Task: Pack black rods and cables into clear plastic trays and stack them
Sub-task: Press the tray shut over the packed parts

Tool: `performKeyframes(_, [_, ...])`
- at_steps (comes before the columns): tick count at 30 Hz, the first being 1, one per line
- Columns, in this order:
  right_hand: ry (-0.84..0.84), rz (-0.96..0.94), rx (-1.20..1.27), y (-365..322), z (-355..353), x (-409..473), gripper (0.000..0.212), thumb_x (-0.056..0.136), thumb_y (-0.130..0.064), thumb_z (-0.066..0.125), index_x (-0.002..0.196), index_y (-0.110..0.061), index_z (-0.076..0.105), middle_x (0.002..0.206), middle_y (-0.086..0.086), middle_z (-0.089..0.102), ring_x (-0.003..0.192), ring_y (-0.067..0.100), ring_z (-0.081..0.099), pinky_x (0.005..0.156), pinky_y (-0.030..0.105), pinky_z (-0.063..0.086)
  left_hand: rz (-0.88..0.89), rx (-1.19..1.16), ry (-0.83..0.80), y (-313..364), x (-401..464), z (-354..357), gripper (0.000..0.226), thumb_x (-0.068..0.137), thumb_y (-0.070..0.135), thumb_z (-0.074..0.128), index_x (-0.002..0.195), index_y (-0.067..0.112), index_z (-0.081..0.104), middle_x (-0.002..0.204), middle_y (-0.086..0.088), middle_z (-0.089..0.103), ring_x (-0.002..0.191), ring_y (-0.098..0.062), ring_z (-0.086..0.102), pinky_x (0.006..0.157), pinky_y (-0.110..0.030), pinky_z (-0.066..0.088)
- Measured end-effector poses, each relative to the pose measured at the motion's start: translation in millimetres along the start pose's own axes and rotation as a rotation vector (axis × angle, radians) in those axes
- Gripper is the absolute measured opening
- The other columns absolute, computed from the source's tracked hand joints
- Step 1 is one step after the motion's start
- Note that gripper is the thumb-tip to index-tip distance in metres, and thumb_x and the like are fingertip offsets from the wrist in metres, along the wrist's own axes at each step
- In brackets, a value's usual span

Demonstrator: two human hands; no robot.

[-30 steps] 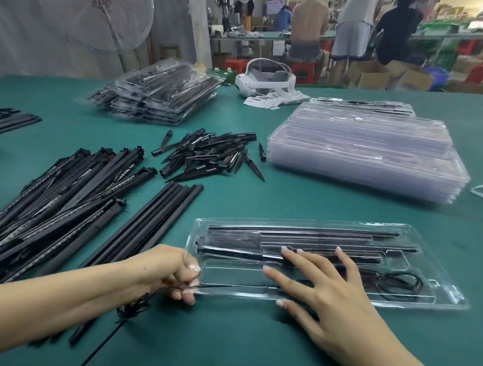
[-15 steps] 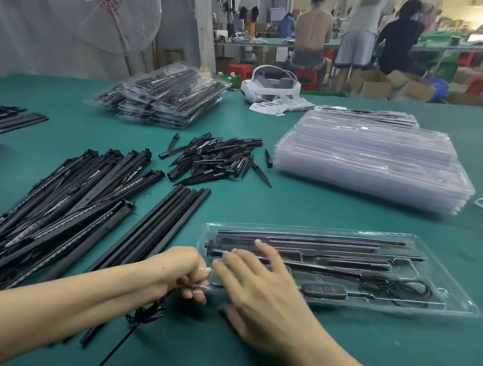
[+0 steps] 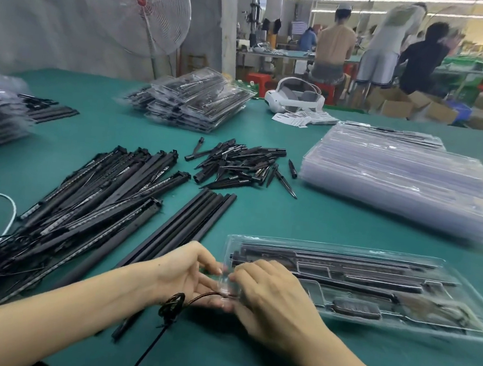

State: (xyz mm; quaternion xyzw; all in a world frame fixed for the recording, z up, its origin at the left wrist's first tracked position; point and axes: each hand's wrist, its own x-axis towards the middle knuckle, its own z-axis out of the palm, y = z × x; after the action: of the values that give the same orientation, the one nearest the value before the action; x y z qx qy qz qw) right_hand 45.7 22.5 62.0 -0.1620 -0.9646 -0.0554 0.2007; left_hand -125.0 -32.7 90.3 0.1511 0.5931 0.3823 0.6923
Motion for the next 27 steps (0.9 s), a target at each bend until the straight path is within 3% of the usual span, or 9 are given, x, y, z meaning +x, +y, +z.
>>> performKeyframes(6, [-0.002,-0.084,0.003,-10,-1,-1,0.010,0.072,-0.029,0.054,0.074,-0.020,0.059,0.077,-0.004,0.059,0.071,0.017,0.056,0.062,0.027,0.048,-0.010,0.127,0.052,-7,4,-1,0.018,0.090,0.002,0.045,0.078,-0.002,0.059,0.069,-0.020,0.064,0.056,-0.032,0.066,0.051,-0.028,0.057])
performKeyframes(10, [-0.016,-0.152,-0.030,-10,-2,7,0.010,0.074,-0.028,0.052,0.070,-0.020,0.057,0.074,-0.004,0.056,0.069,0.016,0.052,0.062,0.027,0.045,0.024,0.200,0.090,-6,2,3,0.018,0.090,-0.002,0.041,0.096,-0.007,0.057,0.074,-0.020,0.059,0.051,-0.028,0.063,0.043,-0.025,0.051])
performKeyframes(14, [-0.024,-0.216,0.002,-8,0,11,0.016,0.072,-0.022,0.044,0.063,-0.019,0.057,0.073,-0.004,0.058,0.065,0.017,0.052,0.057,0.026,0.044,0.045,0.249,0.093,-8,4,4,0.020,0.088,-0.005,0.039,0.095,-0.009,0.057,0.073,-0.018,0.057,0.047,-0.025,0.060,0.044,-0.025,0.051])
performKeyframes(17, [0.027,-0.197,-0.022,-8,3,5,0.003,0.070,-0.021,0.061,0.071,-0.018,0.060,0.071,-0.004,0.058,0.065,0.017,0.053,0.058,0.026,0.041,0.016,0.146,0.059,-10,3,0,0.021,0.090,0.003,0.040,0.085,-0.008,0.058,0.071,-0.020,0.059,0.049,-0.029,0.062,0.046,-0.028,0.054])
performKeyframes(18, [0.054,-0.175,-0.028,-9,4,2,0.011,0.069,-0.023,0.067,0.075,-0.018,0.060,0.070,-0.003,0.057,0.064,0.017,0.053,0.058,0.026,0.041,0.000,0.091,0.026,-10,2,-3,0.025,0.090,0.006,0.039,0.081,-0.007,0.059,0.072,-0.021,0.061,0.052,-0.032,0.064,0.049,-0.030,0.056])
performKeyframes(20, [0.089,-0.146,-0.034,-9,7,-1,0.021,0.065,-0.027,0.072,0.076,-0.017,0.056,0.069,-0.002,0.056,0.062,0.018,0.053,0.056,0.025,0.042,-0.031,-0.018,-0.054,-10,-2,-11,0.032,0.084,0.010,0.038,0.085,-0.009,0.063,0.082,-0.026,0.063,0.060,-0.037,0.066,0.056,-0.034,0.058])
performKeyframes(23, [0.120,-0.142,-0.126,-14,8,-3,0.008,0.074,-0.025,0.060,0.069,-0.019,0.059,0.067,-0.001,0.056,0.060,0.019,0.052,0.054,0.026,0.044,-0.042,-0.133,-0.118,-11,-7,-21,0.039,0.073,0.010,0.038,0.096,-0.011,0.061,0.097,-0.032,0.062,0.074,-0.043,0.065,0.064,-0.040,0.058])
performKeyframes(27, [0.182,-0.166,-0.250,-20,12,-6,0.014,0.082,-0.019,0.058,0.068,-0.020,0.057,0.064,0.001,0.053,0.056,0.020,0.047,0.052,0.030,0.042,0.036,0.048,-0.205,-13,-6,-31,0.042,0.051,0.009,0.046,0.087,-0.001,0.065,0.087,-0.023,0.065,0.074,-0.037,0.063,0.070,-0.036,0.056])
